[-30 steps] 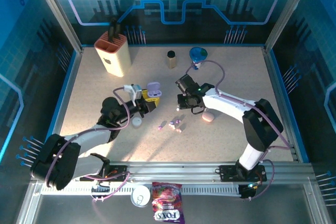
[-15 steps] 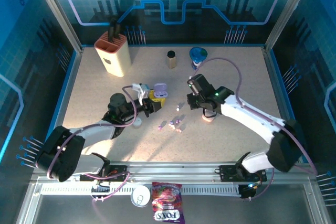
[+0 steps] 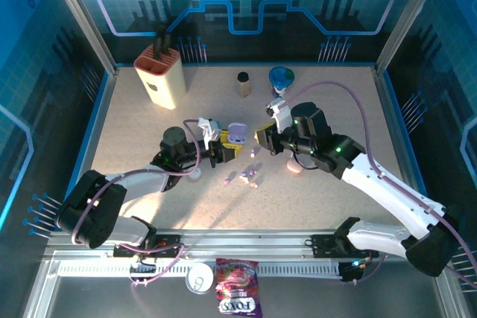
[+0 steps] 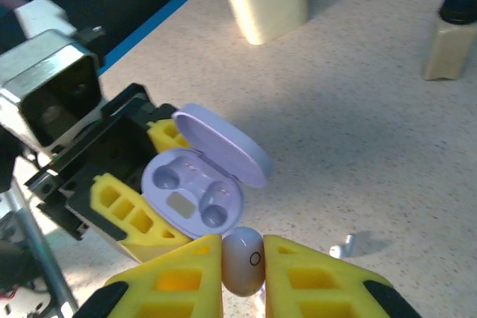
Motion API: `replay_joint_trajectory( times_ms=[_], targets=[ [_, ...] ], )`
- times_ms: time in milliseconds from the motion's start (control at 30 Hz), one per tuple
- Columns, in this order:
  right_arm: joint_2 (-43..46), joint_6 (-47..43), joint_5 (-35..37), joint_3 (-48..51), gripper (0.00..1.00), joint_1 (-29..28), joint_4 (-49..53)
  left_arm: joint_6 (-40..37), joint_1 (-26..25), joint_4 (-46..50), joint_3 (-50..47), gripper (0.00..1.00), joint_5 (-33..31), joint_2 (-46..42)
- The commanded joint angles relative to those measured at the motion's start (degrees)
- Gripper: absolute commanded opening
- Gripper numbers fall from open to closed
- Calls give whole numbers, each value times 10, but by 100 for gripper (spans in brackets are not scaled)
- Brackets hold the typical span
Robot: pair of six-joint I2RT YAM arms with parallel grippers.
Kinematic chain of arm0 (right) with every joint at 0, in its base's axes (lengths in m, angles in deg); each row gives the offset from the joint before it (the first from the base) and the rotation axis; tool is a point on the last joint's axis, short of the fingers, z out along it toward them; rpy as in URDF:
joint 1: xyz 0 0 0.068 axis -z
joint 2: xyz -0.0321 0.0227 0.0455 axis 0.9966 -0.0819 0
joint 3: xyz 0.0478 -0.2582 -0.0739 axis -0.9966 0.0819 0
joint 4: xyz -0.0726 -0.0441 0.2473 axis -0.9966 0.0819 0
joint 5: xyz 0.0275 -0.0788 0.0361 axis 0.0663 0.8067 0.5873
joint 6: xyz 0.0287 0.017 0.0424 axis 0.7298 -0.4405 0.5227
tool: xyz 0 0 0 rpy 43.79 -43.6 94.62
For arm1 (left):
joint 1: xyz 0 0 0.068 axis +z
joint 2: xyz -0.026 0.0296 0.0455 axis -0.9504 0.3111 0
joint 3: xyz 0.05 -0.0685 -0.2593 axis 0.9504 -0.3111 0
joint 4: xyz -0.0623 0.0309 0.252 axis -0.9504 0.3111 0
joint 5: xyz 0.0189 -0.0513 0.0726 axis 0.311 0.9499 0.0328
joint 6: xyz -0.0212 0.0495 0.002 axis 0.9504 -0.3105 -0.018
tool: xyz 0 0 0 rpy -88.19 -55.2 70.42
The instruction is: Insert the wireless bluetooth earbuds into the charging case
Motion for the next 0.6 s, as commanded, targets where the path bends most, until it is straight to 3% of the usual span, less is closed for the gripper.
replay_joint_trajectory(
  times_ms=[0,567],
  targets=[
    [-7,-26,-47,-14,15,-13,-24,11,-5,-16,22,29,52,2],
    [-62,-34,-49,-33,15,-24,-4,36,-7,-39,20,29,61,-8]
  ],
)
